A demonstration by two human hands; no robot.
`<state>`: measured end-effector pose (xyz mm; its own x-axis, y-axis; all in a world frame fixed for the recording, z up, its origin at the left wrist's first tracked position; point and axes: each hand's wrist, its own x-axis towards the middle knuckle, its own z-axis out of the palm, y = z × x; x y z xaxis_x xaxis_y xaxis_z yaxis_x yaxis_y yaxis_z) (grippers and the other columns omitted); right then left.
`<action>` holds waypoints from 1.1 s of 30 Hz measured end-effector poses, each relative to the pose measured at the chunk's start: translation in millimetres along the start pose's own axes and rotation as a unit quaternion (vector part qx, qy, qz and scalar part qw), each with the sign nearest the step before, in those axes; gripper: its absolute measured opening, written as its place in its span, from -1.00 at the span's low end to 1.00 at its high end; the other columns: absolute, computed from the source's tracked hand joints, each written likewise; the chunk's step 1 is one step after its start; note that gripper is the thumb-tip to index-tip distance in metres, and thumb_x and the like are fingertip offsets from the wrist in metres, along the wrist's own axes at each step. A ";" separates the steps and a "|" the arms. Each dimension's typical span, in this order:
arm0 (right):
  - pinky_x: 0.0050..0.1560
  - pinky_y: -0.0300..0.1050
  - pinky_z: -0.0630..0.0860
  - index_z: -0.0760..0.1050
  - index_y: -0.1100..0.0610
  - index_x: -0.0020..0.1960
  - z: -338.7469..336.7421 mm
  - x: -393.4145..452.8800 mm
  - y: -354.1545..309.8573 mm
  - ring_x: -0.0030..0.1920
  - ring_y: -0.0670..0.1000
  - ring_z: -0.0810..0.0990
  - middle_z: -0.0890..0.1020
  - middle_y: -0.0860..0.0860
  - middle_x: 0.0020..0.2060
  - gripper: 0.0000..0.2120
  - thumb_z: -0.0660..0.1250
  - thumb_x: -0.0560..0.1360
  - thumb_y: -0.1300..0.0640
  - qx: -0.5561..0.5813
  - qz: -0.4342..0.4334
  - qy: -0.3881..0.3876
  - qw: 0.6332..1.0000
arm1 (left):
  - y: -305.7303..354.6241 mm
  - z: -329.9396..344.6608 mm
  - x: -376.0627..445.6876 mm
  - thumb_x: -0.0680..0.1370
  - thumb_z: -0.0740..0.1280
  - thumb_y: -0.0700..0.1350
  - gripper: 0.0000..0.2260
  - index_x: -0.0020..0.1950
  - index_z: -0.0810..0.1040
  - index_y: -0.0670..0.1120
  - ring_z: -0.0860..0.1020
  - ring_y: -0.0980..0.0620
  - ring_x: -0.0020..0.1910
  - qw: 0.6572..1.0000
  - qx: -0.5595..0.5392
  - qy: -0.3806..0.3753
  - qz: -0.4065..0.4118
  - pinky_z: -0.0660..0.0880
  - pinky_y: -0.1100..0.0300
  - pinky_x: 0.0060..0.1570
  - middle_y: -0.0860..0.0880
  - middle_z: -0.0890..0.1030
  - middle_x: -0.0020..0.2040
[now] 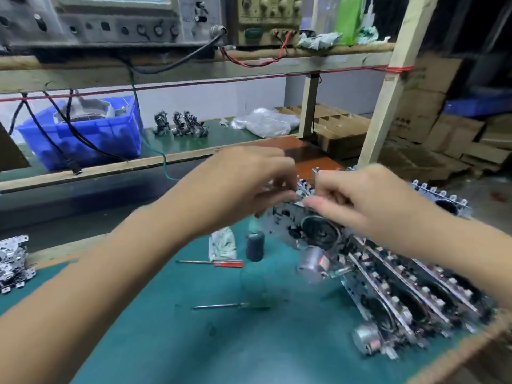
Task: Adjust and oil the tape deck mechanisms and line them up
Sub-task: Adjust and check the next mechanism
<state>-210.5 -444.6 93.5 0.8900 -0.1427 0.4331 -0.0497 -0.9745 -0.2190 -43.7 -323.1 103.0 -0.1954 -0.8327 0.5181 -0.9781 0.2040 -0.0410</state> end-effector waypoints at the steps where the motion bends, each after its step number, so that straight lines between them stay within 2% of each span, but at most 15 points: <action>1: -0.42 -0.34 0.30 0.23 -0.07 -0.36 -11.5 3.4 15.6 -0.47 -0.10 0.39 0.31 -0.14 -0.59 -0.72 0.16 0.48 -0.11 -0.026 0.013 0.012 0.999 | -5.6 6.6 25.5 0.52 0.39 -0.08 -0.91 -0.08 0.60 -0.08 0.26 0.24 -0.28 1.000 0.001 0.004 0.006 0.18 0.31 -0.31 0.15 0.40 -0.23; 3: -0.48 -0.28 0.24 0.25 -0.07 -0.36 -29.8 9.9 50.0 -0.55 -0.11 0.34 0.33 -0.15 -0.57 -0.73 0.16 0.48 -0.10 -0.089 0.031 0.035 0.995 | -15.7 26.1 76.0 0.53 0.37 -0.07 -0.89 -0.01 0.60 -0.10 0.33 0.16 -0.24 1.000 0.010 0.013 0.004 0.19 0.27 -0.27 0.08 0.50 -0.17; 5: -0.48 -0.20 0.17 0.30 0.04 -0.33 -43.3 15.6 86.6 -0.54 -0.14 0.31 0.32 -0.17 -0.56 -0.73 0.18 0.49 -0.05 -0.146 0.037 0.055 0.987 | -21.2 45.8 121.3 0.56 0.33 -0.05 -0.85 0.04 0.57 -0.10 0.44 0.05 -0.17 0.999 0.027 0.018 0.002 0.30 0.19 -0.20 0.00 0.57 -0.05; 7: -0.44 -0.12 0.17 0.33 0.11 -0.26 -53.7 22.7 126.6 -0.50 0.09 0.40 0.41 -0.03 -0.54 -0.75 0.23 0.52 0.01 -0.216 0.041 0.057 0.974 | -28.0 64.5 157.4 0.57 0.30 -0.03 -0.81 0.10 0.55 -0.09 0.53 -0.04 -0.03 0.999 0.037 0.026 0.011 0.43 0.09 -0.09 -0.02 0.58 0.05; 9: -0.37 -0.03 0.29 0.33 0.11 -0.21 -61.4 27.3 164.0 -0.38 0.22 0.52 0.53 0.16 -0.45 -0.78 0.25 0.55 0.04 -0.275 0.056 0.044 0.959 | -36.3 83.8 184.1 0.57 0.27 -0.01 -0.73 0.24 0.49 -0.05 0.54 -0.05 0.08 0.997 0.063 0.002 0.035 0.50 0.04 -0.04 -0.01 0.55 0.17; 12: -0.33 0.01 0.39 0.30 0.11 -0.20 -61.8 27.6 209.5 -0.33 0.23 0.55 0.54 0.14 -0.42 -0.76 0.19 0.57 0.01 -0.321 0.095 0.029 0.942 | -50.9 115.8 215.6 0.56 0.26 -0.07 -0.53 0.45 0.29 -0.07 0.50 -0.09 0.20 0.987 0.114 -0.077 0.079 0.52 0.06 -0.03 -0.05 0.41 0.39; 15: -0.34 -0.03 0.35 0.34 0.13 -0.17 -51.8 31.7 249.2 -0.29 0.22 0.58 0.59 0.17 -0.34 -0.74 0.15 0.59 -0.02 -0.367 0.115 0.038 0.922 | -62.1 149.2 240.7 0.57 0.25 -0.14 -0.38 0.56 0.03 -0.08 0.35 -0.12 0.38 0.978 0.139 -0.145 0.055 0.47 -0.03 0.17 -0.08 0.14 0.55; 19: -0.30 -0.07 0.31 0.41 0.16 -0.05 -27.1 31.8 283.2 -0.18 0.20 0.60 0.63 0.14 -0.23 -0.75 0.12 0.61 -0.02 -0.386 0.158 0.027 0.908 | -56.5 191.5 251.3 0.60 0.20 -0.14 -0.34 0.57 -0.13 -0.03 0.25 -0.14 0.43 0.972 0.122 -0.201 -0.005 0.38 -0.04 0.28 0.00 -0.03 0.58; 24: -0.32 -0.10 0.26 0.45 0.14 -0.01 0.0 17.8 302.9 -0.16 0.17 0.61 0.64 0.11 -0.23 -0.70 0.12 0.61 -0.08 -0.409 0.177 0.014 0.895 | -52.7 231.5 248.0 0.64 0.14 -0.15 -0.38 0.57 -0.18 -0.02 0.28 -0.12 0.38 0.966 0.120 -0.225 -0.031 0.37 0.06 0.13 0.02 -0.09 0.58; 28: -0.32 -0.11 0.25 0.45 0.11 -0.04 15.0 13.4 305.9 -0.15 0.15 0.59 0.63 0.10 -0.21 -0.71 0.10 0.61 -0.09 -0.362 0.212 -0.022 0.907 | -49.6 248.5 242.3 0.66 0.05 -0.09 -0.46 0.57 -0.14 -0.01 0.27 -0.11 0.40 0.959 0.098 -0.262 -0.049 0.33 0.04 0.18 0.02 -0.05 0.58; 33: -0.27 -0.09 0.28 0.34 0.06 -0.14 18.2 14.9 310.9 -0.15 0.13 0.52 0.57 0.08 -0.20 -0.73 0.11 0.61 -0.10 -0.263 0.275 -0.049 0.924 | -48.1 263.4 241.4 0.68 -0.06 0.02 -0.54 0.57 -0.07 0.01 0.26 -0.11 0.43 0.958 0.033 -0.271 -0.087 0.26 -0.02 0.29 0.04 0.03 0.57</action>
<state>-204.5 -746.6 16.0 0.6999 -0.6501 0.2959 -0.6969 -0.7123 0.0834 -62.7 -669.5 4.9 -0.0205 -0.9998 0.0036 -0.9982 0.0202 -0.0566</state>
